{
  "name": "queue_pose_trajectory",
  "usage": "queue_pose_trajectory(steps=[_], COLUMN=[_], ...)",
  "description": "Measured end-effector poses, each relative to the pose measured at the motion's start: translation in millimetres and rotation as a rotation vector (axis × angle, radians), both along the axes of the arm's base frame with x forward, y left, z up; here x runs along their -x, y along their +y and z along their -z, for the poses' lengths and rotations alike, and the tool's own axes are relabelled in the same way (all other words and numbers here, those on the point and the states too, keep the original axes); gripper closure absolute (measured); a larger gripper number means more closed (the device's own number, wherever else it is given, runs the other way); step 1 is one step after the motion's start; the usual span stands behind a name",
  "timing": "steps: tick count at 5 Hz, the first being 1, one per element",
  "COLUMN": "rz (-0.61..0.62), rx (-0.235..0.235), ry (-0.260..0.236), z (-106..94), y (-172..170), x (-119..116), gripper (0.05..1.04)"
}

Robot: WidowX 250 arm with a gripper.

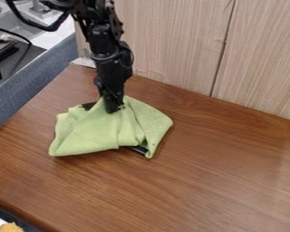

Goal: Unfold the cloth from top left to bottom right

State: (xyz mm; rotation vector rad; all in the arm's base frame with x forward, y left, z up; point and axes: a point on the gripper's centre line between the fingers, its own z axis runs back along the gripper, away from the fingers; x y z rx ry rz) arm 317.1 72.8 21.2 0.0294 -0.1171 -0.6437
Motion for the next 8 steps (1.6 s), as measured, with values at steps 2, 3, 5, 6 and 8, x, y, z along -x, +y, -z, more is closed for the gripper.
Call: queue_pose_trajectory(steps=[2, 3, 5, 6, 8], rz=[0.027, 0.131, 0.349, 0.429, 0.520], rx=[0.010, 0.005, 0.060, 0.064, 0.054], ry=[-0.085, -0.117, -0.190, -0.165, -0.104], z=[-30.2, -45.2, -62.5, -44.0, 16.8], y=[-4.6, -33.1, -92.5, -104.6, -112.3], x=[-3.7, 10.4, 60.0, 80.9, 97.7], gripper=[0.995, 0.995, 0.995, 0.995, 0.995])
